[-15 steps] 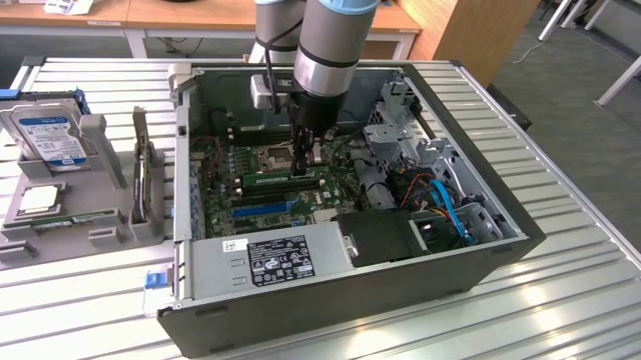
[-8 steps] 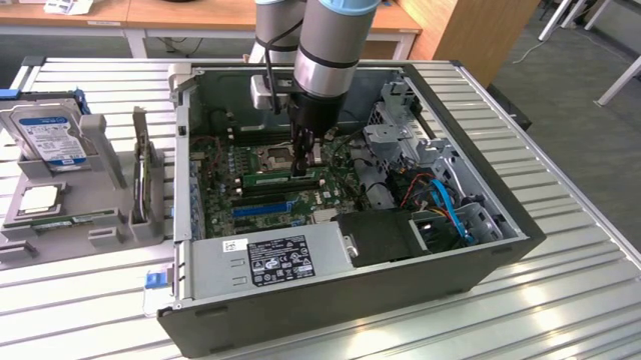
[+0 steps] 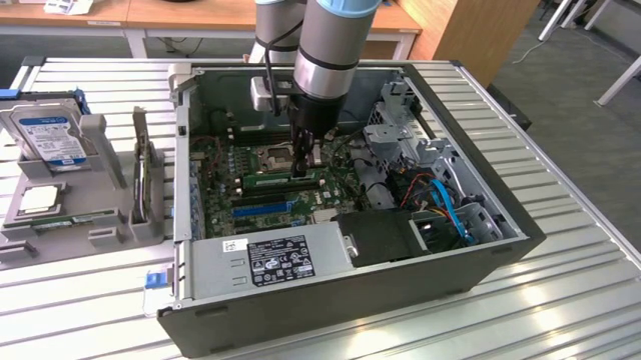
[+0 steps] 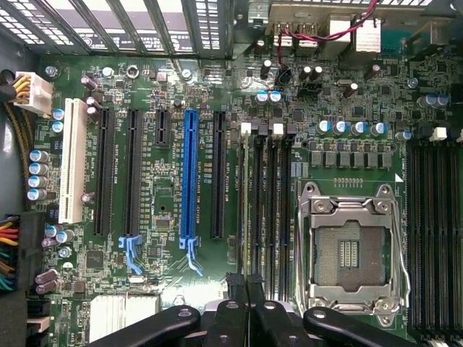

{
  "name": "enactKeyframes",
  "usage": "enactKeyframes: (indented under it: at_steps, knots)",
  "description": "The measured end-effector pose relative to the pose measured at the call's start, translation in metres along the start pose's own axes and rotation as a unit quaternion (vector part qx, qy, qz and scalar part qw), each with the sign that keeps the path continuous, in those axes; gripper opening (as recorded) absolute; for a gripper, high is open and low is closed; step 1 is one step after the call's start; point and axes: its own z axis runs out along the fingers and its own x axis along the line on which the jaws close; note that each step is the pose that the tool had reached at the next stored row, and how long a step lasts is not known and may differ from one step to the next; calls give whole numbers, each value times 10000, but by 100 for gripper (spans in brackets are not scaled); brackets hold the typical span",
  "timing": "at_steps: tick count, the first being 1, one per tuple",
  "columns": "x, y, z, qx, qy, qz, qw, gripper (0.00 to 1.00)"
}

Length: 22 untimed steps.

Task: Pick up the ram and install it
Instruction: 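Insert the ram into the slot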

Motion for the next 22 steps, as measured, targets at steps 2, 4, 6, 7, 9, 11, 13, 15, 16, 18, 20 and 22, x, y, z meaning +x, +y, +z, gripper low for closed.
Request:
enactKeyframes:
  at_steps: [2, 4, 6, 7, 9, 11, 13, 15, 16, 18, 20, 22]
  knots:
    - [0, 0, 1, 0, 0, 0, 10000, 11]
    - [0, 3, 3, 0, -1, 1, 10000, 11]
    - [0, 3, 4, 0, -1, 0, 10000, 11]
    - [0, 3, 4, 0, -1, 0, 10000, 11]
    - [2, 3, 9, 1, -3, 1, 10000, 11]
    - [5, 3, 9, 1, -2, 1, 10000, 11]
    - [6, 3, 8, 0, -1, 0, 10000, 11]
    - [7, 3, 10, 1, -1, 0, 10000, 11]
    - [8, 3, 12, 1, -2, 0, 10000, 11]
    - [9, 3, 13, 0, -1, 0, 10000, 11]
    - [9, 2, 13, 0, 0, 0, 10000, 11]
    - [9, 2, 20, 1, -2, 0, 10000, 11]
